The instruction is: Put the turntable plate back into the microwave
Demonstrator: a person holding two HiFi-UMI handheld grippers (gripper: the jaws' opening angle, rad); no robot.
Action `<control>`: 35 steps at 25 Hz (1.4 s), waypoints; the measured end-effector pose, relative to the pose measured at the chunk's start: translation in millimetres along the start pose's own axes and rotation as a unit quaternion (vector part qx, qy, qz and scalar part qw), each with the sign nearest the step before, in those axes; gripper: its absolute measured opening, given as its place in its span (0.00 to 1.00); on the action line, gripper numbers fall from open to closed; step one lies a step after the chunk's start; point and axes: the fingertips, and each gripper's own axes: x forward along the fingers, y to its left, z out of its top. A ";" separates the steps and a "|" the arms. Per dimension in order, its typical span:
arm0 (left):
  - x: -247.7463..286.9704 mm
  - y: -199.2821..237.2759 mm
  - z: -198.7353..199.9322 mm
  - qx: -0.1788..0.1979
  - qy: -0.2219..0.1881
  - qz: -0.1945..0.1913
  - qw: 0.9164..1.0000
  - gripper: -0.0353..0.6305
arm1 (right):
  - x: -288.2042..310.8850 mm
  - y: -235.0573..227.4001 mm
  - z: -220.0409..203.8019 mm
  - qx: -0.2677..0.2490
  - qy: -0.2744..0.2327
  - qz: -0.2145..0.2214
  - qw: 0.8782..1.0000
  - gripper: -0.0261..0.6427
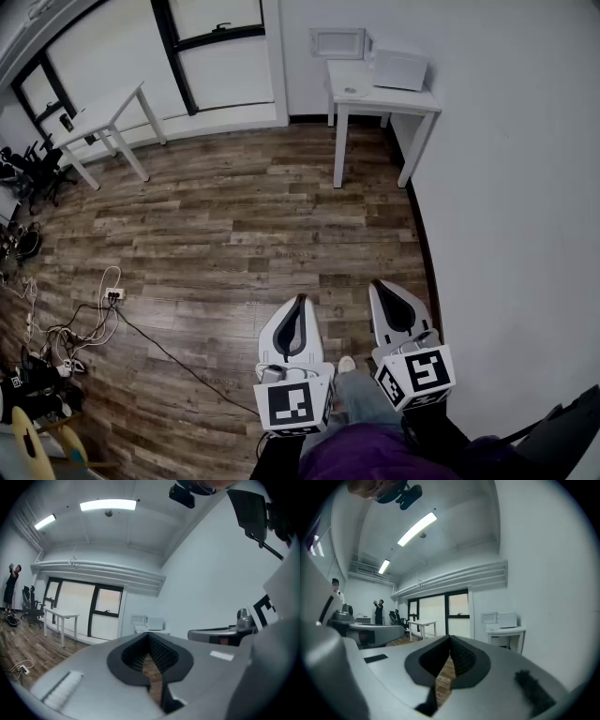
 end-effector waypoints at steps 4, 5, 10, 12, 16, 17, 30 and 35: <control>38.3 4.2 -3.9 -0.013 0.000 -0.012 1.000 0.06 | 29.6 -23.8 -2.8 -0.002 -0.007 -0.020 1.000 0.05; 50.3 8.5 -6.0 -0.016 0.001 -0.012 1.000 0.06 | 42.4 -29.9 -4.8 0.002 -0.010 -0.024 1.000 0.05; 135.4 46.3 -1.6 0.002 0.000 0.008 1.000 0.06 | 129.7 -66.9 1.2 0.009 -0.006 -0.012 1.000 0.05; 176.5 57.5 10.8 0.003 -0.004 0.015 1.000 0.06 | 164.9 -88.4 11.2 0.008 -0.009 -0.008 1.000 0.05; 253.3 73.4 36.6 0.010 -0.017 0.024 1.000 0.06 | 225.2 -134.9 36.0 0.004 -0.020 -0.006 1.000 0.05; 269.5 77.1 41.4 0.009 -0.020 0.027 0.999 0.06 | 237.7 -145.8 41.3 0.000 -0.021 -0.007 1.000 0.05; 413.6 158.8 31.1 -0.016 -0.001 0.040 0.999 0.06 | 398.0 -209.5 30.8 0.001 0.009 -0.027 1.000 0.05; 503.1 222.4 43.0 -0.008 -0.010 0.032 0.999 0.06 | 499.4 -221.3 46.8 -0.002 -0.006 -0.033 0.999 0.05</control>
